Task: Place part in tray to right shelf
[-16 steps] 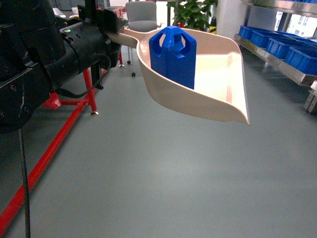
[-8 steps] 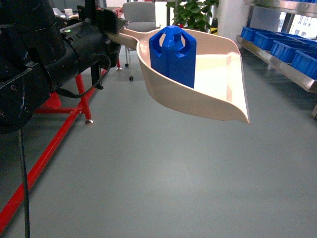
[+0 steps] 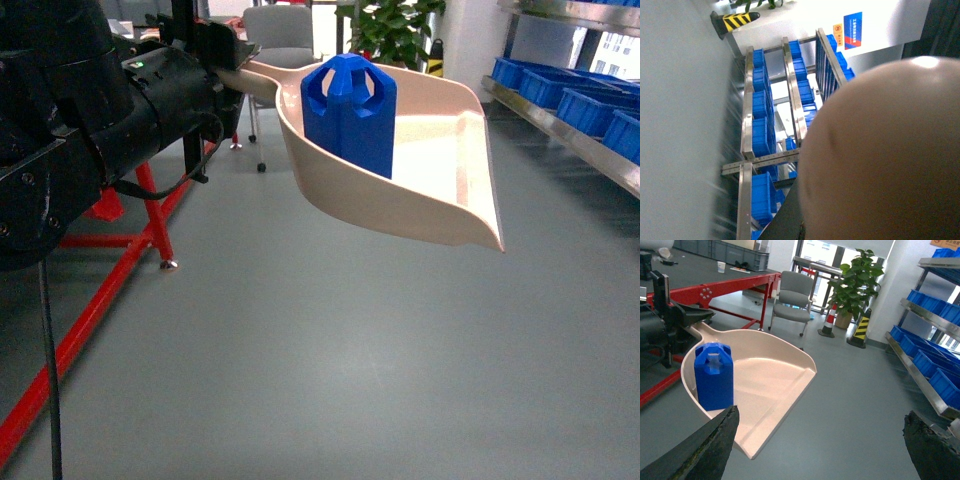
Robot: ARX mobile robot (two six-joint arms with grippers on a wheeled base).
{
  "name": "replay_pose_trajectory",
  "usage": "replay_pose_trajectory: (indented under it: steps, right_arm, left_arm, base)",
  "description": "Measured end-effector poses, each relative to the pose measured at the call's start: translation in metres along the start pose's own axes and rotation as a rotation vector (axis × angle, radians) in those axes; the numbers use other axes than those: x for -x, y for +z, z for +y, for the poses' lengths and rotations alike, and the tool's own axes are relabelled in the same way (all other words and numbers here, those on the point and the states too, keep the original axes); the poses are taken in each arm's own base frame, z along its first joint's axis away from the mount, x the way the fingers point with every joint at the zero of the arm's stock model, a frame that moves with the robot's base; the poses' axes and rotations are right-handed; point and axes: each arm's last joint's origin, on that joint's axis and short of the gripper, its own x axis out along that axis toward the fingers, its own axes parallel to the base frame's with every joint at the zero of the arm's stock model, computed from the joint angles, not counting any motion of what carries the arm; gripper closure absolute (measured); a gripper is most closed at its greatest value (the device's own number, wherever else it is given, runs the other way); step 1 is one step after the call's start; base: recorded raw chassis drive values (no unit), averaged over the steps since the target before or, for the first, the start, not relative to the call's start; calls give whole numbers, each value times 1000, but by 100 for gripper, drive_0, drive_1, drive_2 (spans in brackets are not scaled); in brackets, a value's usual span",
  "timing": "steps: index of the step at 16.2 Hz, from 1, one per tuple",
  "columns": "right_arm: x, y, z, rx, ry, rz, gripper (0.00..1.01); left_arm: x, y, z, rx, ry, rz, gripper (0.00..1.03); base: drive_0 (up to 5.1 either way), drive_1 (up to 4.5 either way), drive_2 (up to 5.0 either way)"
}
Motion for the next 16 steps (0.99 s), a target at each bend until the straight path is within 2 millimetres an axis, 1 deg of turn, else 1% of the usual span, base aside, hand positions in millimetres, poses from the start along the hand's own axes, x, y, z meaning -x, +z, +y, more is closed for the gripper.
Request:
replay_pose_trajectory:
  steps: [16]
  right_arm:
    - [0, 0, 0, 0, 1, -1, 3]
  left_arm:
    - [0, 0, 0, 0, 1, 2, 90]
  base:
    - [-3, 420, -426]
